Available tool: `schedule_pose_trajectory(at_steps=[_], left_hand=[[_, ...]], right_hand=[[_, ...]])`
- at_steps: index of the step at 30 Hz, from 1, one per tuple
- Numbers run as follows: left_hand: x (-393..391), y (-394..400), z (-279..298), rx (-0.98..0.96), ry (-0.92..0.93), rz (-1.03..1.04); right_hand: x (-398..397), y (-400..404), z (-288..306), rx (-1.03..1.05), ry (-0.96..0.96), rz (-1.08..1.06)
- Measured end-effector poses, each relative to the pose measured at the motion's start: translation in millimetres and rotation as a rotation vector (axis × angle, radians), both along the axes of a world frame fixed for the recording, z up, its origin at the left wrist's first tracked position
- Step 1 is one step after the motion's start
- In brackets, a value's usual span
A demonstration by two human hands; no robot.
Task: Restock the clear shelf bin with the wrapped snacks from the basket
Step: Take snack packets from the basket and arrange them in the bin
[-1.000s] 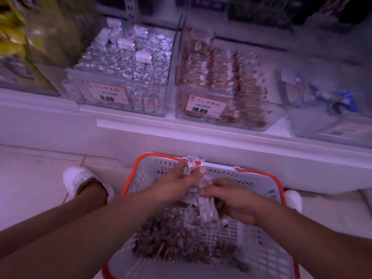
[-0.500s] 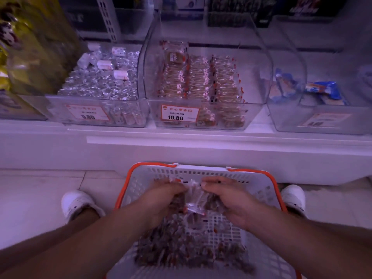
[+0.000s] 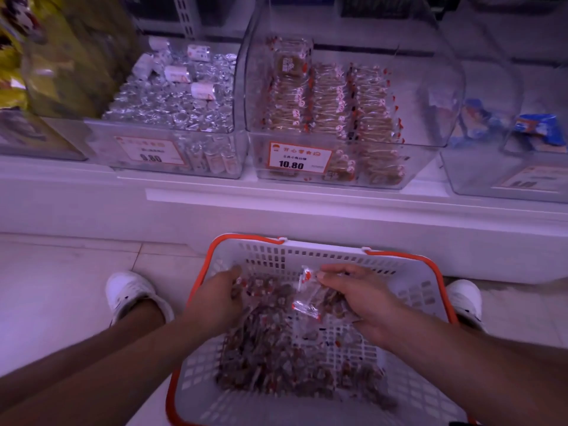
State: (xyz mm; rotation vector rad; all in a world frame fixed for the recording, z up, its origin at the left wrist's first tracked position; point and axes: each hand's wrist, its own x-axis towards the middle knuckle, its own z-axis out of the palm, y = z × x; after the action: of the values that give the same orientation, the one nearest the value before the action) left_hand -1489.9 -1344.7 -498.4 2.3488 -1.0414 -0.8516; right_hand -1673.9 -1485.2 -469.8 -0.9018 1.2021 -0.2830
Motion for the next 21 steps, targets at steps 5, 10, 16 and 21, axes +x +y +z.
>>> schedule_pose_trajectory(at_steps=[5,10,16,21], left_hand=[[-8.9,-17.3,28.3,-0.178,0.758,0.461],[-27.4,-37.4,64.9,-0.299,0.982,0.592],[-31.2,-43.4,84.2,-0.271,1.198,0.516],[-41.5,-39.1,84.0,-0.315,1.106,0.317]], right_hand=[[8.5,3.2,8.7,-0.023,-0.119,-0.013],[24.3,-5.4,30.6,0.002,-0.295,-0.092],[29.3,-1.7,41.2,-0.18,-0.151,-0.106],[26.7,11.1,47.2,-0.37,-0.134,-0.056]])
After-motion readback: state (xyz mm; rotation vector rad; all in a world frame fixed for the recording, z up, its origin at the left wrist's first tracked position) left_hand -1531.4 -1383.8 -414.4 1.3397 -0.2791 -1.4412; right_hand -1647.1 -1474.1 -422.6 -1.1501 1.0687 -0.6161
